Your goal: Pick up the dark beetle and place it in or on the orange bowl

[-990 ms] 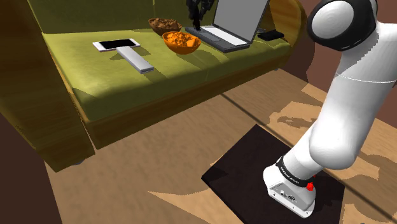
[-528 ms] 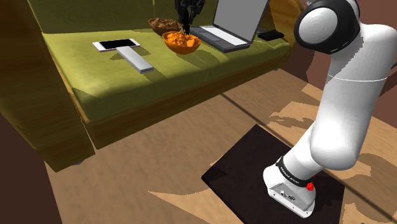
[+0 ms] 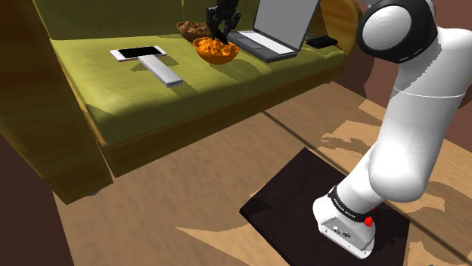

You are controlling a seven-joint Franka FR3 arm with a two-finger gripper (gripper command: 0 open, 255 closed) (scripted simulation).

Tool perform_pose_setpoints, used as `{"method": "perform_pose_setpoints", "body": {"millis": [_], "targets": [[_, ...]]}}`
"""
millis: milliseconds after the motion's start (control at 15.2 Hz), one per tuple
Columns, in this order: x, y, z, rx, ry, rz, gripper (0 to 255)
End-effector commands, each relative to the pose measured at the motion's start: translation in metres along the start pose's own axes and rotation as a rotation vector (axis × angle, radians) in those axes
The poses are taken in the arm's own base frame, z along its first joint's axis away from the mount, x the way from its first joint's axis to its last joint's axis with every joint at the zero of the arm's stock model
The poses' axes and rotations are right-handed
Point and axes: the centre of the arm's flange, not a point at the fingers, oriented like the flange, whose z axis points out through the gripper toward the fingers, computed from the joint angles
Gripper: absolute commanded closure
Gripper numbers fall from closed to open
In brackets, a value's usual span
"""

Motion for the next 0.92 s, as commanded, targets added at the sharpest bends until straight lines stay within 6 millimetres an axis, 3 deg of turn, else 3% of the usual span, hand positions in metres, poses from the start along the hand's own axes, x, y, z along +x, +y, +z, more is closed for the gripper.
{"method": "perform_pose_setpoints", "body": {"millis": [0, 462, 528, 858], "targets": [[-0.0021, 0.0008, 0.0062, 0.0, 0.001, 0.0, 255], [-0.0021, 0.0008, 0.0062, 0.0, 0.001, 0.0, 255], [-0.002, 0.0006, 0.0061, 0.0, 0.001, 0.0, 0], [-0.0021, 0.0008, 0.0062, 0.0, 0.001, 0.0, 0]]}}
